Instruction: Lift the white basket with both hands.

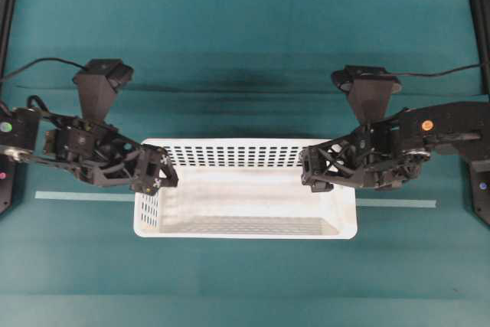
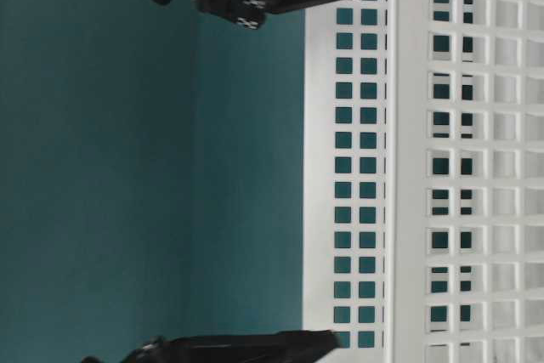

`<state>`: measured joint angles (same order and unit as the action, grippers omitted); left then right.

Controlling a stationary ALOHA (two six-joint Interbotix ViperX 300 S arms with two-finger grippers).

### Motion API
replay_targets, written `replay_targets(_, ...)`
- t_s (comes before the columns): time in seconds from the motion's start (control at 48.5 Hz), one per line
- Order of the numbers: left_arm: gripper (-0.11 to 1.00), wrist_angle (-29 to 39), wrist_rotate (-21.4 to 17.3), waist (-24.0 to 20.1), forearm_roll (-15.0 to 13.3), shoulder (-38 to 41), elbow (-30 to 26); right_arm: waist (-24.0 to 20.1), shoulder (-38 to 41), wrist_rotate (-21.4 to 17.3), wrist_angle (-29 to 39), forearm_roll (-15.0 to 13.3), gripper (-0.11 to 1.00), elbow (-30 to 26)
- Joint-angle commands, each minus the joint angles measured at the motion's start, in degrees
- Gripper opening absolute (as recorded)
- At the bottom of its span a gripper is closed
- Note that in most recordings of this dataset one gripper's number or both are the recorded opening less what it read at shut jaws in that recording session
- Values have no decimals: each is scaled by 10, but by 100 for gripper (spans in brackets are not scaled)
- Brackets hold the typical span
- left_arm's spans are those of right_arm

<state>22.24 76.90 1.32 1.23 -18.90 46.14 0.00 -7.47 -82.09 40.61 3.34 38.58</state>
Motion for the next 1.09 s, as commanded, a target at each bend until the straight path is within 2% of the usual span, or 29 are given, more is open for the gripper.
replay_targets(0.0,95,8,-7,1,4,-33,-4,-2,-25,2,14,-5,94,-11)
replay_targets(0.165,95,62,-38,5,4,-77,-4,-1,-91,25,70,-24,94,-25)
replay_targets(0.248,95,65,-46,8,4,-108,-3,3,-121,48,95,-32,94,-32)
replay_targets(0.371,95,64,-54,9,4,-169,2,8,-163,84,93,-35,94,-33)
replay_targets(0.516,95,63,-92,16,4,-236,8,11,-206,144,25,-44,94,-28)
replay_targets(0.598,95,64,-122,19,4,-272,11,9,-224,185,-37,-51,94,-18)
replay_targets(0.743,95,63,-150,21,4,-319,11,10,-262,264,-175,-54,94,5)
replay_targets(0.908,95,62,-228,21,4,-376,9,11,-298,355,-306,-62,94,33)
replay_targets(1.073,94,55,-301,20,4,-410,4,11,-327,442,-331,-64,94,42)
